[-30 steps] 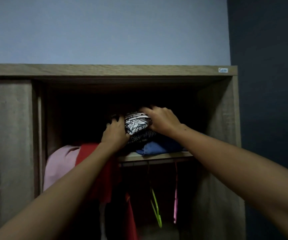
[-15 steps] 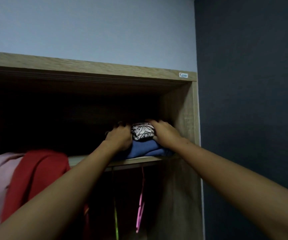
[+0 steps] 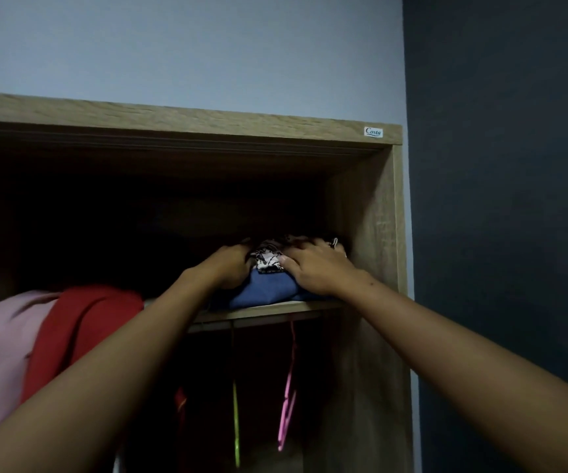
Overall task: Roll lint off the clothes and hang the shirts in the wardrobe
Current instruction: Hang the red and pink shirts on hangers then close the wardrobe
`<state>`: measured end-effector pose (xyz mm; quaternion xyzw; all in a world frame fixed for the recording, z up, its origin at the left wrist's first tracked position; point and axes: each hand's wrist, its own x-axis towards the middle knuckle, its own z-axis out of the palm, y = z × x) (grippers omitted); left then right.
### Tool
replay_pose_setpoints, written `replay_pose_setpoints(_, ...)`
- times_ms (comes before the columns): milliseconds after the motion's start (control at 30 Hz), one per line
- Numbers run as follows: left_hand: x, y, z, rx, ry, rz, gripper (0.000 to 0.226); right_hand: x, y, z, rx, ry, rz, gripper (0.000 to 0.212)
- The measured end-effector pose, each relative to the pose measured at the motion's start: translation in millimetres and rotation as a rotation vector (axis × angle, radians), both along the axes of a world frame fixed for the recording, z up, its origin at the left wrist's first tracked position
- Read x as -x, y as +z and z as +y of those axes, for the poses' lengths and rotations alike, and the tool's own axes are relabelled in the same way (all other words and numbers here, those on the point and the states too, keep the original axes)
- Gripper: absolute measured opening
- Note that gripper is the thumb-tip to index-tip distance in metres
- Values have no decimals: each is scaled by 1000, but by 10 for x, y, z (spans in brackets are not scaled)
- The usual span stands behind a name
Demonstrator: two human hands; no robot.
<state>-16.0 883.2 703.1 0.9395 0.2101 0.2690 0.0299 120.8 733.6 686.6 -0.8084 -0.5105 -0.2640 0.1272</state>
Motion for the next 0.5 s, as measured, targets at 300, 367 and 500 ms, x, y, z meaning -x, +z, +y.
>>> replay_pose_setpoints(300, 701, -32, 73, -140, 460, -53, 54, 329, 43, 163, -312, 53, -60, 42)
replay_pose_setpoints(367, 912, -44, 189, -127, 588, -17, 59, 475, 1, 258, -368, 135, -80, 36)
replay_pose_setpoints(500, 1317, -23, 447, -12, 777, 101, 78, 781, -83, 493, -396, 288, -82, 27)
